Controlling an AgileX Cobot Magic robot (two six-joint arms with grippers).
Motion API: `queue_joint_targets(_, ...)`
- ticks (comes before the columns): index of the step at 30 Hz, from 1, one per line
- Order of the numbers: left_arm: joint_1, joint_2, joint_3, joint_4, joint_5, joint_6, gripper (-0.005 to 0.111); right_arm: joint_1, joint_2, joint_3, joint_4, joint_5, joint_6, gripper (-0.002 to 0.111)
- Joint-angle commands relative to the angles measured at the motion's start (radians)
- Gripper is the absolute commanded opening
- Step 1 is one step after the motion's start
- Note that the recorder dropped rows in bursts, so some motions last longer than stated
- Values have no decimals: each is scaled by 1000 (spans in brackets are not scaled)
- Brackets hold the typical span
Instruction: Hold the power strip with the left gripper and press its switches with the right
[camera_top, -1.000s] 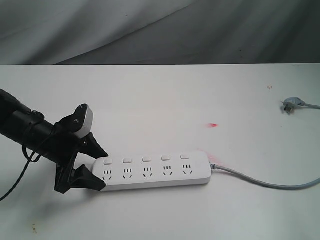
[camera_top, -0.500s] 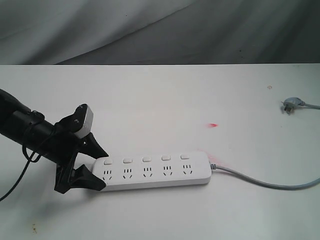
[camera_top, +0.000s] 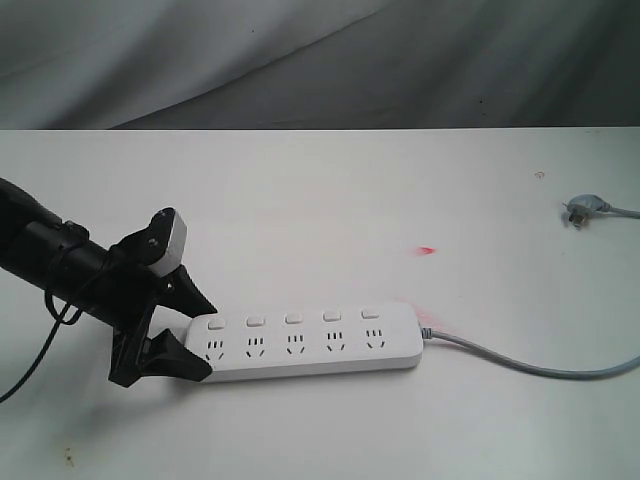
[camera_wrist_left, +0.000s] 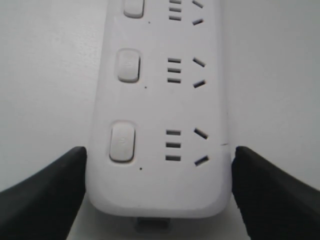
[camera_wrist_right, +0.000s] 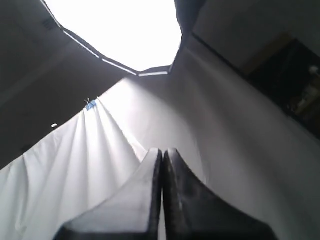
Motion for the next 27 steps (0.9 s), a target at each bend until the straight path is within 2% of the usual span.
queue_joint_targets(1, -6, 2, -1, -10, -16, 7, 47, -8, -4, -29, 64, 158, -52, 0)
queue_joint_targets(6, -6, 2, -1, -10, -16, 7, 47, -8, 15, -92, 64, 209, -55, 0)
queue_joint_targets(8, -6, 2, -1, -10, -16, 7, 47, -8, 50, -115, 66, 118, -51, 0)
queue_joint_targets(10, -6, 2, -1, -10, -16, 7, 47, -8, 83, -123, 69, -63, -20, 0)
queue_joint_targets(12, -6, 2, -1, -10, -16, 7, 47, -8, 109, -152, 84, -124, 2, 0)
queue_joint_targets(14, -6, 2, -1, -10, -16, 7, 47, -8, 145, -196, 65, -47, -47, 0)
queue_joint_targets(18, -6, 2, -1, -10, -16, 7, 47, -8, 297, -368, 26, 297, -197, 0)
queue_joint_targets(23, -6, 2, -1, -10, -16, 7, 47, -8, 557, -614, 11, 475, -344, 0)
queue_joint_targets(27, -6, 2, -1, -6, -16, 7, 47, -8, 769, -841, 8, 708, -512, 0)
